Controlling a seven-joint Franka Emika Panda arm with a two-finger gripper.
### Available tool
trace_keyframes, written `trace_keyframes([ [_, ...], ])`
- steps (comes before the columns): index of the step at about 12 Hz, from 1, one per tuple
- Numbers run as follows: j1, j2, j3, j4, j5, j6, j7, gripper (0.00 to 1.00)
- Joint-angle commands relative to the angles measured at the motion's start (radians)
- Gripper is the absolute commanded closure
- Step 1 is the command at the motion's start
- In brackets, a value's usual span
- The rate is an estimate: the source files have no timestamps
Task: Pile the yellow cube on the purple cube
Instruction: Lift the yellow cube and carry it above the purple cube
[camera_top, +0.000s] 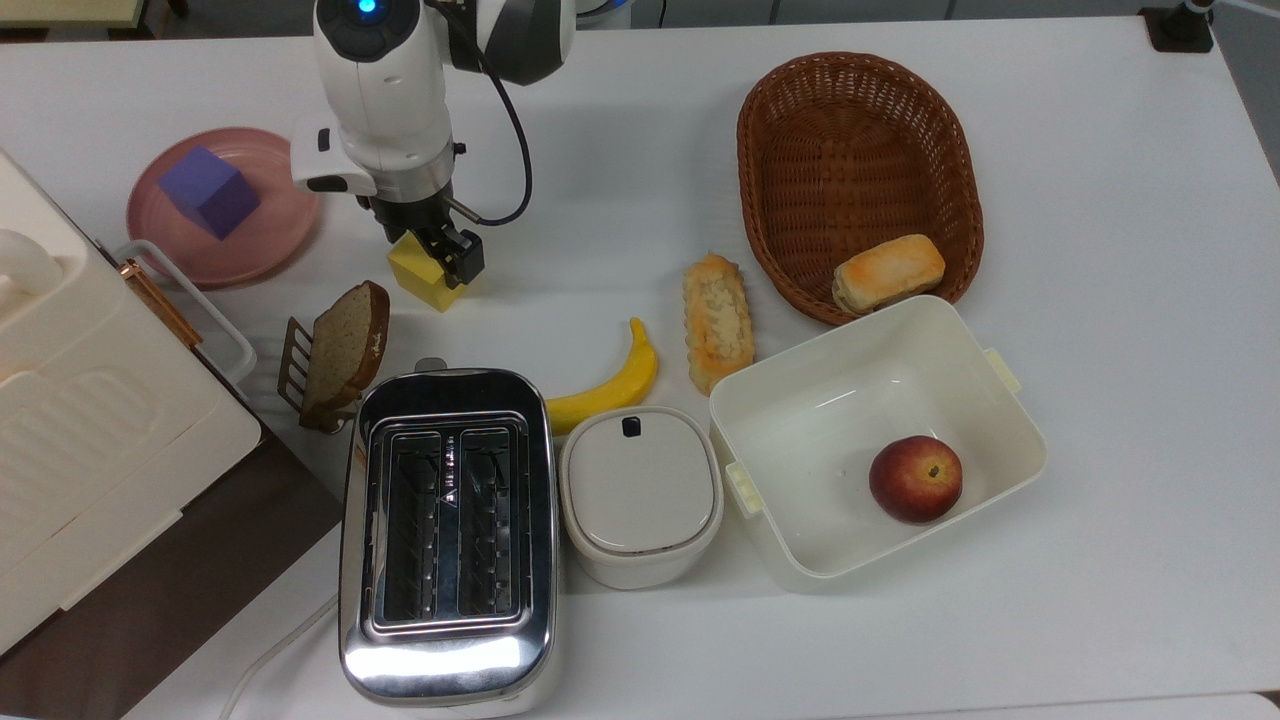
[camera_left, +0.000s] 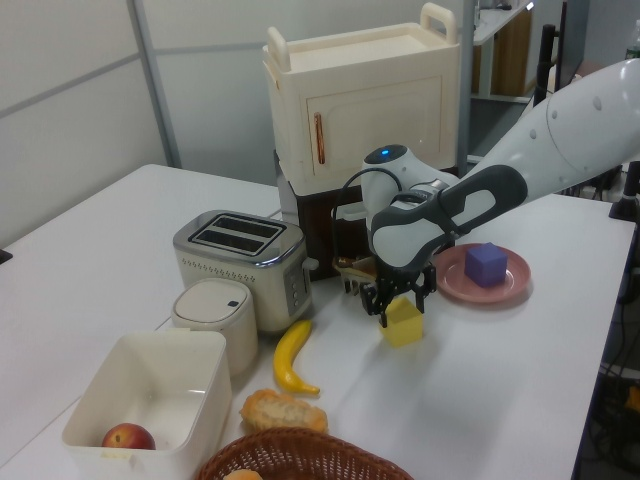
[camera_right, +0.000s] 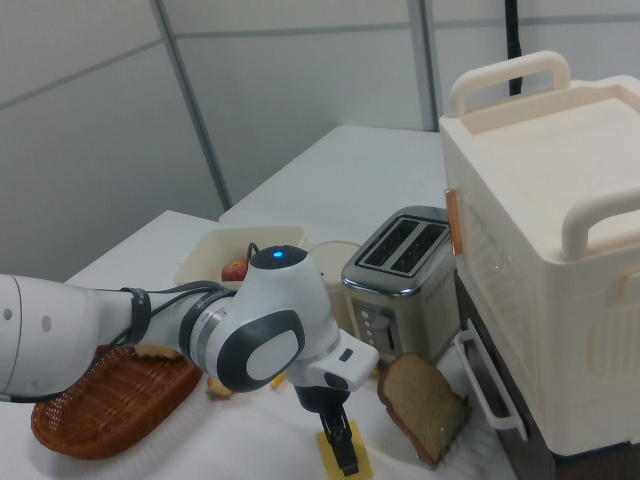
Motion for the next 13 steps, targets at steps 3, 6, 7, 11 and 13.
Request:
trace_keyframes([
  [3,-0.003,-0.077,-0.008,-0.012,-0.018,0.008,-0.011,1.0],
  [6,-0.113,-0.274,-0.008,-0.013,-0.019,-0.099,-0.074,1.0],
  [7,-0.174,-0.327,-0.008,-0.016,-0.019,-0.136,-0.133,1.0],
  [11,-0.341,-0.329,-0.007,-0.013,-0.012,-0.127,-0.311,1.0],
  [13,-0.433,-0.288,0.027,0.005,-0.003,-0.116,-0.399,1.0],
])
